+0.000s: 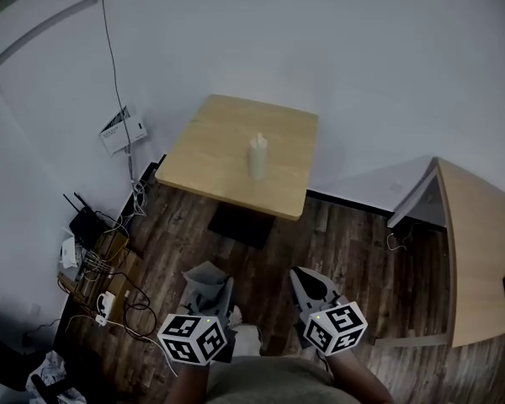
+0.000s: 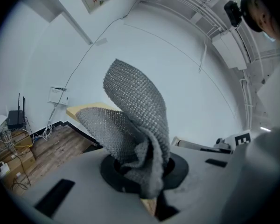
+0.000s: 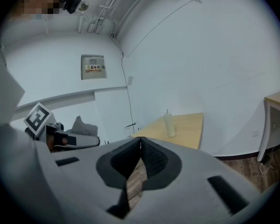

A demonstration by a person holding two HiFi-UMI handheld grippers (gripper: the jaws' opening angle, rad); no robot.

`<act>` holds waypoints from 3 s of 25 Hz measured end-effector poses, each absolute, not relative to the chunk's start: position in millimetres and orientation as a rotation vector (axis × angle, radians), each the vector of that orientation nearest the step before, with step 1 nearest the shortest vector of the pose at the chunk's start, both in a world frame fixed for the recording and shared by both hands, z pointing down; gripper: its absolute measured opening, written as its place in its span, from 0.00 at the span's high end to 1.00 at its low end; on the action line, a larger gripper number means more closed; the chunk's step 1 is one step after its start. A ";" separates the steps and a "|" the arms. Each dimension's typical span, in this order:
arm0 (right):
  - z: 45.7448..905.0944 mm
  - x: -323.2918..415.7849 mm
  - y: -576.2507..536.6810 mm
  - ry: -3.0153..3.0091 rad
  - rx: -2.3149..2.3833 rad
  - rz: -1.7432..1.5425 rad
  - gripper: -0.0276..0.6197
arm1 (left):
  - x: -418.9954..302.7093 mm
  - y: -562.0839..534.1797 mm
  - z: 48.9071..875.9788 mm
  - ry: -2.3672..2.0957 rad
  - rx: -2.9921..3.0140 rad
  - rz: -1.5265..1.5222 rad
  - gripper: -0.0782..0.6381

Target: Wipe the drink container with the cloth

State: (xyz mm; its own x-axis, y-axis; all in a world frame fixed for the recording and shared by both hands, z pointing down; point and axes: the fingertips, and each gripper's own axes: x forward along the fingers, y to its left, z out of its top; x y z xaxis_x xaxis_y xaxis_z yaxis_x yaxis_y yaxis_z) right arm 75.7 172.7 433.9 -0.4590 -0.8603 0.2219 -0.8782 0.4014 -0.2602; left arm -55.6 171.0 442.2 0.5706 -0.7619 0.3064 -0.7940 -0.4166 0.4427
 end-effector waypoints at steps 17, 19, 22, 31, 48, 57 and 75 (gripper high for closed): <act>418.2 29.2 31.5 -2.541 1.688 0.502 0.96 | -90.6 26.7 441.4 -1.122 2.313 0.125 0.87; 420.9 25.9 20.0 -2.531 1.704 0.508 0.96 | -92.9 13.7 443.8 -1.103 2.320 0.132 0.87; 425.3 21.4 5.7 -2.515 1.727 0.519 0.96 | -97.6 -3.4 447.9 -1.086 2.328 0.145 0.87; 430.9 17.1 -23.3 -2.469 1.790 0.535 0.96 | -105.0 -46.3 464.0 -1.047 2.342 0.204 0.87; 432.0 70.6 -114.1 -2.450 1.851 0.543 0.96 | -58.7 -144.6 510.7 -1.089 2.377 0.415 0.87; 428.2 101.3 -161.0 -2.463 1.833 0.578 0.96 | -24.8 -198.1 544.9 -1.164 2.480 0.698 0.87; 430.8 147.4 -218.8 -2.488 1.823 0.648 0.96 | 16.4 -247.6 590.1 -1.098 2.693 1.286 0.87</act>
